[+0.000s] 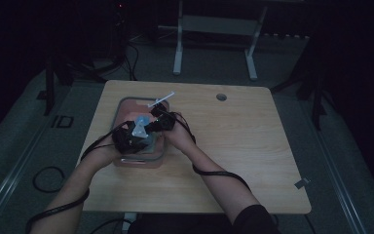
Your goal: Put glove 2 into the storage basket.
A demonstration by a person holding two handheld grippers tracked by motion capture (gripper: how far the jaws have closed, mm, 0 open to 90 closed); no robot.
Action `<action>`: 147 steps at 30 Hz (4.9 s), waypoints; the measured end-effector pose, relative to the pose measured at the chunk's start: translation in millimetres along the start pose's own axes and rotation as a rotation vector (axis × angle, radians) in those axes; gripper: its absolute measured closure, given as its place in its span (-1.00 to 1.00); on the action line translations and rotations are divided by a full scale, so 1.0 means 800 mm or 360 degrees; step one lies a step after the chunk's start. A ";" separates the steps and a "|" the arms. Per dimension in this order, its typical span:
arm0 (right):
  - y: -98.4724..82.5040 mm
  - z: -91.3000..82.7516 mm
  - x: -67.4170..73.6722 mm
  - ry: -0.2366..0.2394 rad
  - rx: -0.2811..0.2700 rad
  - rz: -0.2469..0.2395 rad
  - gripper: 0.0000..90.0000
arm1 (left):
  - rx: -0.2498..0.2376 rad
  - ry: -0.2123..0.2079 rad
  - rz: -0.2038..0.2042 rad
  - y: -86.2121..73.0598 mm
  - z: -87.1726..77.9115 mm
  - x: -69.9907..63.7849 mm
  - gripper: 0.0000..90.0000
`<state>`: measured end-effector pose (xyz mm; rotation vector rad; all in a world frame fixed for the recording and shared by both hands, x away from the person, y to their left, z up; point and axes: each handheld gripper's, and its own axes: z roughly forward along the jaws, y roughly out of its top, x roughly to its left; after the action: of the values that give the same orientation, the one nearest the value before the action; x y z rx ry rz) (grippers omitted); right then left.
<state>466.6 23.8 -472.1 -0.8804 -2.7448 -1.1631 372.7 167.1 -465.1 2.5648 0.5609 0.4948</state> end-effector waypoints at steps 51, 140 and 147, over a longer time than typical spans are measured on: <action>-0.001 -0.042 -0.010 0.0034 -0.0044 -0.0054 -0.34 | -0.0150 0.0001 -0.0439 0.001 -0.004 0.011 -0.88; -0.212 -0.119 -0.093 -0.0103 -0.0054 -0.0022 -0.67 | -0.0390 -0.0249 -0.0142 0.096 0.100 -0.149 -0.96; -0.227 -0.109 -0.091 -0.0138 -0.0083 -0.0106 -0.68 | -0.0343 -0.0251 -0.0118 0.088 0.121 -0.158 -0.96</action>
<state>418.5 -171.5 -545.1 -0.8716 -2.8456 -1.2419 327.9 16.8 -540.2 2.3433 0.5148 0.3057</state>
